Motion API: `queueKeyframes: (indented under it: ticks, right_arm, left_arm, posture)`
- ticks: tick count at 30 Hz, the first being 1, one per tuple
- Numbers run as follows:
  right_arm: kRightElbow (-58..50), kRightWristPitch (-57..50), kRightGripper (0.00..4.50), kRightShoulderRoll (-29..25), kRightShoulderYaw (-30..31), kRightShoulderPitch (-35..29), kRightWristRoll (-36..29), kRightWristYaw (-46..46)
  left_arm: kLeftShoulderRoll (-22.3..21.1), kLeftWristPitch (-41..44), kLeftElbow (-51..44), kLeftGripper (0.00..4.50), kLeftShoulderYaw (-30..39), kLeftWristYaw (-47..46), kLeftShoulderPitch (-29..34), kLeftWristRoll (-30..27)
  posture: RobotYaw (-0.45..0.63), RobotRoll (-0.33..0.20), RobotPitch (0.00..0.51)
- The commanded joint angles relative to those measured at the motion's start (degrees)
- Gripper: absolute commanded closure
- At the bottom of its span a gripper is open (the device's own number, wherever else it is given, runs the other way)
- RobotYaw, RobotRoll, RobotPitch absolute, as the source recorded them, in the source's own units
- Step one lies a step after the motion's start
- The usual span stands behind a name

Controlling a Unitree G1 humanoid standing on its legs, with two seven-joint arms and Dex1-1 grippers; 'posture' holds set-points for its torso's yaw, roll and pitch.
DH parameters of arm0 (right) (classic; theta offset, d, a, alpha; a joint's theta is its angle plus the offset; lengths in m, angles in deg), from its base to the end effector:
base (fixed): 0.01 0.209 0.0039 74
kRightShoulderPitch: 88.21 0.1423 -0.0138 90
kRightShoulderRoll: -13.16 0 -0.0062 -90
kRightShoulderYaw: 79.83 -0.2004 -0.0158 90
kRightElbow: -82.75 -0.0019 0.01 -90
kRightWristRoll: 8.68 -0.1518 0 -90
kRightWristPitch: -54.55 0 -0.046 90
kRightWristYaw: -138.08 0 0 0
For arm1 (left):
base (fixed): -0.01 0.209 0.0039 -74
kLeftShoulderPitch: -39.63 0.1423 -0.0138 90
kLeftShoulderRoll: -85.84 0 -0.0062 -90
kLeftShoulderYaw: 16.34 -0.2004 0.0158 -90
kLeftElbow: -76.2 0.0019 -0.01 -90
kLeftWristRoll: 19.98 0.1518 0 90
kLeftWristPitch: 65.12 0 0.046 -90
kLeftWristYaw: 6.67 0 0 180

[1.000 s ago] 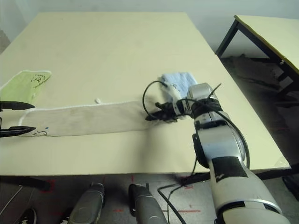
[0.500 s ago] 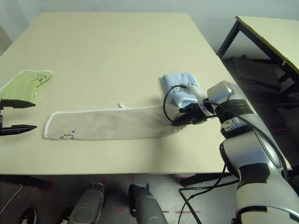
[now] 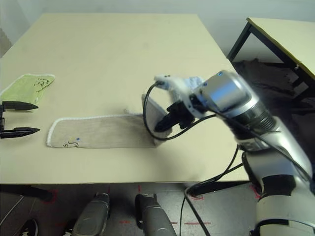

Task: Fold the towel and set it aside.

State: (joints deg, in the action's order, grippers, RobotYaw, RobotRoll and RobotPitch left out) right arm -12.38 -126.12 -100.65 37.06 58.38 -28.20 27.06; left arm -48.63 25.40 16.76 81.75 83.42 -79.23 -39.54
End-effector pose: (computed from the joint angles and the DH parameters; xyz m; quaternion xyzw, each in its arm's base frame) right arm 0.3075 -0.1634 0.2303 -0.1056 0.4733 0.4907 0.7239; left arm 0.2627 0.3956 0.2195 0.2461 0.1296 -0.4981 0.8213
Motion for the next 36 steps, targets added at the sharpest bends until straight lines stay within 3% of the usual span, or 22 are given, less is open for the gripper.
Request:
queueKeyframes:
  ticks: [1, 6, 7, 9, 16, 19, 25, 30, 36]
  right_arm:
    - [0.40, -1.83, 4.48, 5.55, -6.53, -1.98, -1.25, -10.21]
    - [2.84, -1.83, 4.48, 11.05, -11.20, -3.14, -4.61, -20.58]
    - [3.56, -1.83, 4.25, 10.99, -11.01, -3.11, -6.31, -21.98]
    - [4.48, -1.83, 3.75, 10.24, -10.51, -2.87, -10.32, -24.08]
    - [5.24, -1.83, 1.17, 4.03, -6.97, -0.37, -29.39, -30.15]
    - [7.55, -1.83, 0.04, 4.00, -7.41, 0.81, -36.56, -35.13]
    - [10.92, -1.83, 0.04, 3.83, -8.84, 2.19, -46.65, -44.42]
    - [10.37, -1.45, 0.04, 8.76, -18.18, 0.96, -44.69, -47.51]
    - [6.19, 10.37, 0.04, 6.32, -23.71, -6.88, -40.83, -37.61]
  left_arm:
    - [-0.16, -0.63, 0.79, 0.00, -0.52, 0.64, -0.23, 0.89]
    - [-0.41, -0.92, 0.83, 0.00, -0.34, 0.66, 0.03, 1.01]
    - [-0.50, -0.99, 0.93, 0.00, -0.26, 0.63, 0.05, 1.04]
    - [-0.68, -1.18, 1.24, 0.00, -0.15, 0.55, 0.00, 1.13]
    - [-1.10, -1.60, 2.95, 0.00, -0.30, 0.62, -1.06, 1.73]
    - [-0.93, -1.74, 3.56, 0.00, -0.47, 0.62, -1.52, 2.08]
    - [-0.77, -1.95, 4.17, 0.00, -0.56, 0.61, -1.84, 2.53]
    - [-0.99, -0.08, 3.81, 0.00, -0.70, 0.29, -1.13, 2.55]
    - [-2.67, 19.83, 2.69, 0.00, -3.15, -2.80, 1.72, 2.92]
  posture:
    - [0.16, 0.000, 0.185]
    - [0.17, 0.000, 0.187]
    - [0.17, 0.000, 0.187]
    - [0.17, 0.000, 0.187]
    - [0.17, 0.000, 0.187]
    - [0.17, 0.000, 0.186]
    - [0.17, 0.000, 0.186]
    - [0.17, 0.000, 0.186]
    - [0.17, 0.000, 0.184]
